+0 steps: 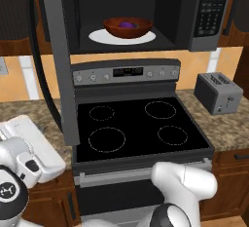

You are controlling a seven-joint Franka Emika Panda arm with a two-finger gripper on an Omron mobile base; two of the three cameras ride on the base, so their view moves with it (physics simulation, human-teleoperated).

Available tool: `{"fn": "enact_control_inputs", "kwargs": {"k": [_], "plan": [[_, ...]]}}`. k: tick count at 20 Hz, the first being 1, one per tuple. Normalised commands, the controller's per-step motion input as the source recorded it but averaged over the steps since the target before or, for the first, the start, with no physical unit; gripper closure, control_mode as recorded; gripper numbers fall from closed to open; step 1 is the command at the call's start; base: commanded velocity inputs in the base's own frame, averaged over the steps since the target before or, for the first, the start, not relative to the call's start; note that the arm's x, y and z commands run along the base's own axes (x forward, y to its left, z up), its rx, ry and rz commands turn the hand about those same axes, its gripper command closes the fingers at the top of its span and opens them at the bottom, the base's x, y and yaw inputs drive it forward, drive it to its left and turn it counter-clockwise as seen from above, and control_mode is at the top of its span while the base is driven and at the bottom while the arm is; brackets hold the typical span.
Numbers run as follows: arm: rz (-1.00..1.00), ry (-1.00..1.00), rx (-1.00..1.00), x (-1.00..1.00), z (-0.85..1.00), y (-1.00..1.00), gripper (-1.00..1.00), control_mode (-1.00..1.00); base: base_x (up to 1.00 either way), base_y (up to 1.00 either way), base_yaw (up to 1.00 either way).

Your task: Pick the eggplant from the sink and place it in the bowl. Then pick the bowl and place it in the microwave. Then close the microwave door and press the start button.

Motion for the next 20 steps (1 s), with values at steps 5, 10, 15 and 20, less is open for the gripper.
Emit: {"fn": "enact_control_inputs", "kwargs": {"k": [5, 10, 15, 20], "plan": [[-0.13, -0.22, 0.19, 0.51, 0.52, -0.63, -1.00, -1.00, 0.00, 0.00, 0.00], [-0.13, -0.25, 0.24, 0.40, 0.46, -0.92, -1.00, -1.00, 0.00, 0.00, 0.00], [-0.11, -0.20, 0.24, 0.37, 0.43, -1.00, -1.00, -1.00, 0.00, 0.00, 0.00], [-0.11, -0.05, 0.18, 0.92, 0.28, -0.98, -1.00, -1.00, 0.00, 0.00, 0.00]]}}
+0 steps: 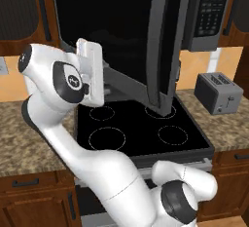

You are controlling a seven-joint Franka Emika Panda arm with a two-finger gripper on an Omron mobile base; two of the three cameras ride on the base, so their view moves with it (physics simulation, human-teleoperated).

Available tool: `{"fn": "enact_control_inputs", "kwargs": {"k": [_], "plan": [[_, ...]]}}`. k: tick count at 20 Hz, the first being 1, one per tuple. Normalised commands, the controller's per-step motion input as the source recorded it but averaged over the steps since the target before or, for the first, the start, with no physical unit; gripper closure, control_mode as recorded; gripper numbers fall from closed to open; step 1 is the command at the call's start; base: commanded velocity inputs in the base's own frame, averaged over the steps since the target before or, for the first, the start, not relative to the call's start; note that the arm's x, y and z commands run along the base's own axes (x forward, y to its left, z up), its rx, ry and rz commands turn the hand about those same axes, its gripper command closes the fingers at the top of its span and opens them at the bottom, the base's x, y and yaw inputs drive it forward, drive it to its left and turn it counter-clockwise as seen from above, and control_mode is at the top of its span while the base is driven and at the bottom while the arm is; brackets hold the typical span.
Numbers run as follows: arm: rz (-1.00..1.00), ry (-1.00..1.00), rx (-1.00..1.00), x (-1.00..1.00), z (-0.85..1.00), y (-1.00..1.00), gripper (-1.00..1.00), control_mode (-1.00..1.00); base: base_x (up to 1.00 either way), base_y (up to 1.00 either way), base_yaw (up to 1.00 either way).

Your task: Pick the eggplant from the sink and place it in the bowl. Then pick the bowl and place it in the microwave. Then close the microwave door and press the start button.

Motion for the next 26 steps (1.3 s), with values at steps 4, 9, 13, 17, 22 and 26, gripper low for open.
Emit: {"fn": "enact_control_inputs", "kwargs": {"k": [4, 9, 13, 17, 22, 26], "plan": [[-0.08, 0.00, 0.13, 1.00, 0.12, -0.87, -1.00, -1.00, 0.00, 0.00, 0.00], [-0.04, 0.00, 0.08, 1.00, 0.16, -0.60, -1.00, -1.00, 0.00, 0.00, 0.00], [-0.01, 0.00, 0.12, 1.00, 0.19, -0.65, -1.00, -1.00, 0.00, 0.00, 0.00], [0.00, 0.00, 0.12, 1.00, 0.13, -0.43, -1.00, -1.00, 0.00, 0.00, 0.00], [0.00, -0.05, 0.07, 0.94, 0.06, -0.22, -1.00, -1.00, 0.00, 0.00, 0.00], [0.01, -0.15, 0.04, 0.29, 0.00, -0.22, -1.00, -1.00, 0.00, 0.00, 0.00]]}}
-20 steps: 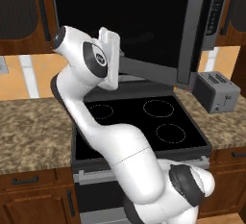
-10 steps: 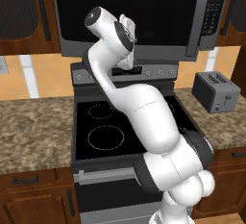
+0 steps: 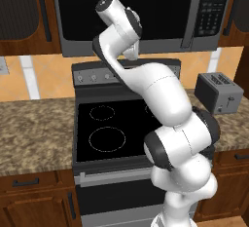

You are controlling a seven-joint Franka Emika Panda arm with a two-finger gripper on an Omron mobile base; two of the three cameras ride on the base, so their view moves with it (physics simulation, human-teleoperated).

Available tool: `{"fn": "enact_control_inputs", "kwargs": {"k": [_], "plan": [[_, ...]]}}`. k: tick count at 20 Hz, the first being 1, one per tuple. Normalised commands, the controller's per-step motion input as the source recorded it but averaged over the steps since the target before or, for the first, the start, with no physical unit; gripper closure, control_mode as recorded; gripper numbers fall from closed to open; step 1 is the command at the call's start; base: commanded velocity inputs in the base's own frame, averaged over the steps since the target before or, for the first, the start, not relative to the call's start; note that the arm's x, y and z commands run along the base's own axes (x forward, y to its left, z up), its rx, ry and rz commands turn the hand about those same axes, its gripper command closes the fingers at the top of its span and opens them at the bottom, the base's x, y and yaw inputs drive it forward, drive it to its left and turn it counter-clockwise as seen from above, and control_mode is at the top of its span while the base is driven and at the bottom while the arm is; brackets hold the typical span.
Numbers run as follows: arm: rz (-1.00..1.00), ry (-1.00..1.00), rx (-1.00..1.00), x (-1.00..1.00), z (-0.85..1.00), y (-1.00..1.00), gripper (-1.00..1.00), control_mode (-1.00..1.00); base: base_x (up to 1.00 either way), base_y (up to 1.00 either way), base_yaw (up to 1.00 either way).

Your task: Pick the eggplant from the sink and place it in the bowl. Then pick the bowl and place it in the microwave. Then close the microwave door and press the start button.

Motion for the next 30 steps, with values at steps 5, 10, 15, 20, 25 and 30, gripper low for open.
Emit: {"fn": "enact_control_inputs", "kwargs": {"k": [5, 10, 15, 20, 25, 30], "plan": [[0.08, -0.23, 0.12, -0.59, 0.21, -0.56, -1.00, -1.00, 0.00, 0.00, 0.00], [0.23, -0.33, 0.22, -1.00, -0.02, -0.96, -1.00, -1.00, 0.00, 0.00, 0.00], [0.35, -0.39, 0.15, -0.65, -0.10, -1.00, -1.00, -1.00, 0.00, 0.00, 0.00], [0.39, -0.29, 0.09, 0.17, 0.00, -1.00, -1.00, -1.00, 0.00, 0.00, 0.00], [0.37, -0.37, 0.19, 0.31, 0.07, -0.92, -1.00, -1.00, 0.00, 0.00, 0.00], [0.17, -0.35, 0.16, 0.13, 0.19, -0.46, -1.00, -1.00, 0.00, 0.00, 0.00]]}}
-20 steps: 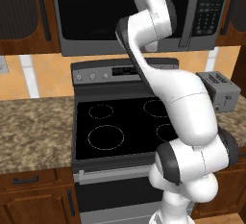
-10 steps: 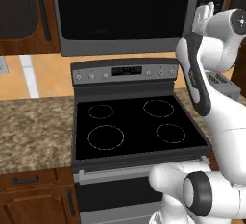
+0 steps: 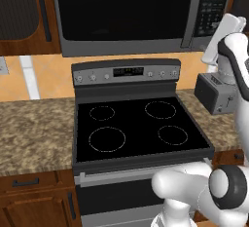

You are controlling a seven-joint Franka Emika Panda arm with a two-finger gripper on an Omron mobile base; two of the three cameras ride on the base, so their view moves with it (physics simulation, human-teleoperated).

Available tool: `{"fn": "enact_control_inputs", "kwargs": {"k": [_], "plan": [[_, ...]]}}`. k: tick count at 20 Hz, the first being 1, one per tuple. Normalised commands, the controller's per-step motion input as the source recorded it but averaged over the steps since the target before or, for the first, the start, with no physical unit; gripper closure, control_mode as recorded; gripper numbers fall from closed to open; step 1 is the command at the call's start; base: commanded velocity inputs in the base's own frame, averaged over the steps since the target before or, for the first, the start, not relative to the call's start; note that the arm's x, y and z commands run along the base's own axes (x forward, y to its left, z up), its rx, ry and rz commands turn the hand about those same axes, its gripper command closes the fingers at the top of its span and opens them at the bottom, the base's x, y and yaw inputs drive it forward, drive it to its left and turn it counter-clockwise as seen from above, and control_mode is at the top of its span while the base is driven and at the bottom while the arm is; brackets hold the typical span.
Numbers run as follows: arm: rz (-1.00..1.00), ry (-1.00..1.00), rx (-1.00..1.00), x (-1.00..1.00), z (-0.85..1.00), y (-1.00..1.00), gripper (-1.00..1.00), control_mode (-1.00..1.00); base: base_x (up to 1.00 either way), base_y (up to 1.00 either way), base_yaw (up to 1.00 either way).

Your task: Pick the eggplant from the sink and place it in the bowl. Then pick the bowl and place it in the microwave. Then close the microwave door and press the start button.

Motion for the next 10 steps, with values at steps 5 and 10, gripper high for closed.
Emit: {"fn": "enact_control_inputs", "kwargs": {"k": [5, 10], "plan": [[0.00, -0.23, 0.06, -0.04, 0.09, -0.18, 1.00, -1.00, 0.00, 0.00, 0.00], [0.00, 0.00, 0.00, 0.27, 0.01, 0.10, 1.00, -1.00, 0.00, 0.00, 0.00]]}}
